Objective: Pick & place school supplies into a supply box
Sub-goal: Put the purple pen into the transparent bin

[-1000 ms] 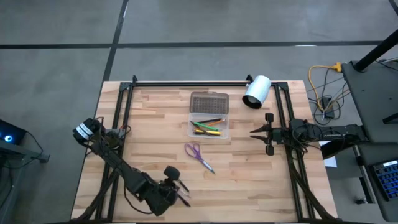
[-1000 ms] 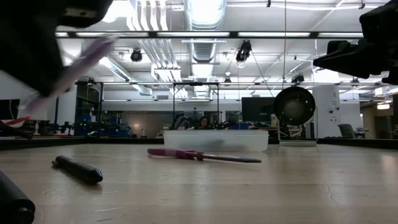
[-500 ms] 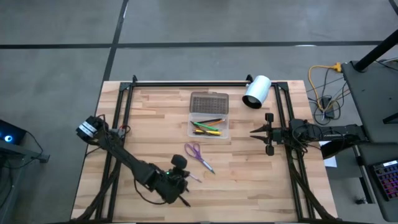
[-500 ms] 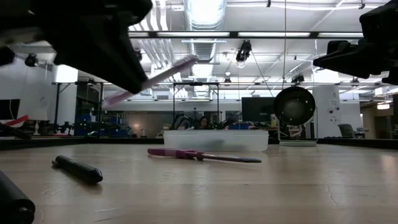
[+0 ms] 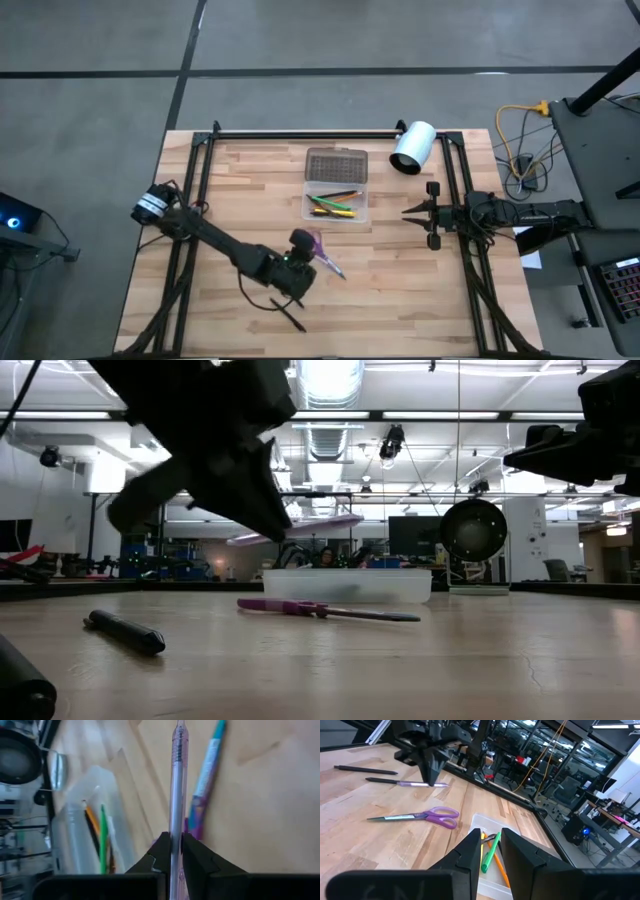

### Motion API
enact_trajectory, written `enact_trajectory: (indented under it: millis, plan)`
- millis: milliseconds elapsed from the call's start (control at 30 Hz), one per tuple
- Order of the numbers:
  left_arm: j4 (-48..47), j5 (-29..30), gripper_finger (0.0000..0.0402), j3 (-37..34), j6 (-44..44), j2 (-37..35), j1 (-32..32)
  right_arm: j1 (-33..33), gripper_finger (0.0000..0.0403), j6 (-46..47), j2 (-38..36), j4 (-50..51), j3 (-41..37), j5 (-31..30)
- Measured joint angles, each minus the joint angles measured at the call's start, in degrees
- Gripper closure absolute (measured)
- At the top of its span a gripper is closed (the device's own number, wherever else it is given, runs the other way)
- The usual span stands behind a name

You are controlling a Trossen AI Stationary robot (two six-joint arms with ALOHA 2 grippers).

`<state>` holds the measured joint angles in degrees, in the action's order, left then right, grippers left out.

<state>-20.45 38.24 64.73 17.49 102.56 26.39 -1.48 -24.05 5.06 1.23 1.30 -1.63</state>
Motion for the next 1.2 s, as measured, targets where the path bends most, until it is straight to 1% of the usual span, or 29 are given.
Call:
enact_trajectory:
  millis: [267, 533, 767, 933, 1067, 1200]
  plan:
    - [5.8, 1.3, 0.0391, 0.0, 8.4, 0.2, -4.9, 0.0, 0.0335, 0.0, 0.0, 0.0, 0.0, 0.0]
    - [9.2, 1.3, 0.0391, 0.0, 11.8, 0.2, -11.4, 0.0, 0.0335, 0.0, 0.0, 0.0, 0.0, 0.0]
    - [11.7, 1.2, 0.0391, -0.4, 16.7, 0.2, -17.4, 0.0, 0.0335, 0.0, 0.0, 0.0, 0.0, 0.0]
    - [16.6, -0.6, 0.0391, -1.4, 21.1, 0.2, -21.1, 0.0, 0.0335, 0.0, 0.0, 0.0, 0.0, 0.0]
    - [19.6, -3.2, 0.0391, -1.4, 21.2, 0.2, -23.8, 0.0, 0.0335, 0.0, 0.0, 0.0, 0.0, 0.0]
    - [22.4, -3.7, 0.0391, -1.6, 21.2, 0.2, -25.6, 0.0, 0.0335, 0.0, 0.0, 0.0, 0.0, 0.0]
